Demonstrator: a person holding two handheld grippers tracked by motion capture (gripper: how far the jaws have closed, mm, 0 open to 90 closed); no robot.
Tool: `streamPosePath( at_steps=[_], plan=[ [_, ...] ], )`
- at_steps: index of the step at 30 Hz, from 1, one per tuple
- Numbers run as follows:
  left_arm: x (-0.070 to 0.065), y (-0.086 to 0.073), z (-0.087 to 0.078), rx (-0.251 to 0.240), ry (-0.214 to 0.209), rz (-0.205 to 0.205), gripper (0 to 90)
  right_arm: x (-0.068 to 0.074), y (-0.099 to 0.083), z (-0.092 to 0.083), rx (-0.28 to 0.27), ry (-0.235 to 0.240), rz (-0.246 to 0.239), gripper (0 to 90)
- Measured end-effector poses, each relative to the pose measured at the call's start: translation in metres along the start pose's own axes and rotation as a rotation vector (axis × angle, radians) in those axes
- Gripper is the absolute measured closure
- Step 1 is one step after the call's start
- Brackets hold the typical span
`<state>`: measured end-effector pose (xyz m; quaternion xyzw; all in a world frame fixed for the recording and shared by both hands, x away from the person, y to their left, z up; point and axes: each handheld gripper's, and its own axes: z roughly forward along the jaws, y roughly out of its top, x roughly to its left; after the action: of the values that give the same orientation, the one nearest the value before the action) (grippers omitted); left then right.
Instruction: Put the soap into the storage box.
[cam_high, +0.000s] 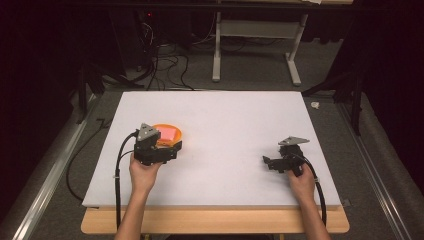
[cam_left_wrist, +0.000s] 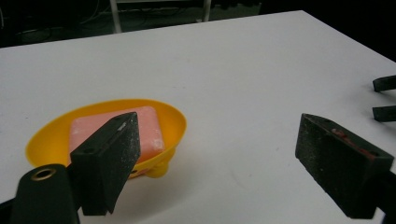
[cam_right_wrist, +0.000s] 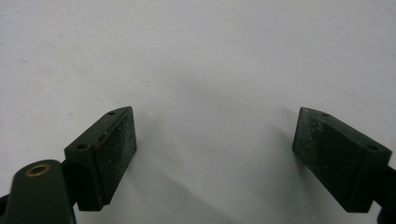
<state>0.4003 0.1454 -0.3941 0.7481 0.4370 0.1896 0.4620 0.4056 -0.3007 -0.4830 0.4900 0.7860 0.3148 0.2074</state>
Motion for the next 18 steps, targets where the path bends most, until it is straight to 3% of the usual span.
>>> streamPosePath(
  at_steps=[18],
  plan=[
    [-0.023, -0.005, 0.002, -0.012, -0.055, 0.041, 15.3, 0.0, 0.0, 0.0, -0.001, 0.0, 0.002, 14.2]
  ],
)
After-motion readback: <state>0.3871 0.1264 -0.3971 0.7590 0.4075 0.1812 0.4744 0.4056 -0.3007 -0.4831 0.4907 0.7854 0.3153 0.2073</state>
